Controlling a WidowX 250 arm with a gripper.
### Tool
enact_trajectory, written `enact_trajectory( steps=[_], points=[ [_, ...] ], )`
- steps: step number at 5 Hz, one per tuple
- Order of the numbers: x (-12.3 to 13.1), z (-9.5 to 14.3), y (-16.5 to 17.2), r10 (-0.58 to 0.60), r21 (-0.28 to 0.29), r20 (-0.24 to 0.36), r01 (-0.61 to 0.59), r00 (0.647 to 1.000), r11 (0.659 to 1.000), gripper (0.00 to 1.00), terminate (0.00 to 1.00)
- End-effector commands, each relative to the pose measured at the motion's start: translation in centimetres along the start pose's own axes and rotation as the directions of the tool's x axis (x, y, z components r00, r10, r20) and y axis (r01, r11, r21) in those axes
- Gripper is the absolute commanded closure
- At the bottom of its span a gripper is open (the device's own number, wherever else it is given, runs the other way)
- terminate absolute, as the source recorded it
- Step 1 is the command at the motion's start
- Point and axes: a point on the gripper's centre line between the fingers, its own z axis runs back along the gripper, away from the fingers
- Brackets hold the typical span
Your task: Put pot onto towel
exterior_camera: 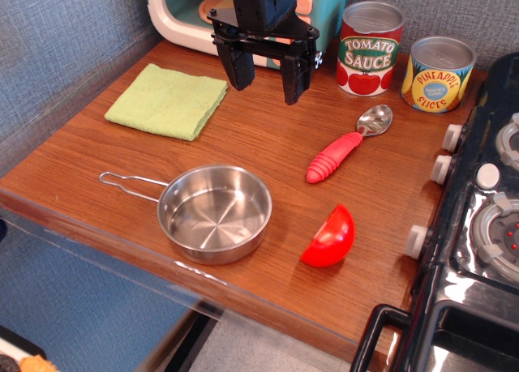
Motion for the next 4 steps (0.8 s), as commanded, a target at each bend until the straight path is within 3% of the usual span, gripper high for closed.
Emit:
enact_trajectory(
  steps=[1, 2, 3, 4],
  points=[
    [0.0, 0.0, 0.0, 0.0, 0.0, 0.0, 0.0, 1.0, 1.0, 0.0, 0.0],
    [-1.2, -0.3, -1.3, -0.001, -0.052, 0.019, 0.002, 1.0, 0.999, 0.0, 0.0],
    [-4.1, 0.4, -3.9, -0.036, -0.104, -0.005, 0.035, 0.999, 0.994, 0.0, 0.0],
    [-8.1, 0.7, -7.1, -0.108, -0.131, -0.079, 0.097, 0.991, 0.987, 0.0, 0.0]
  ],
)
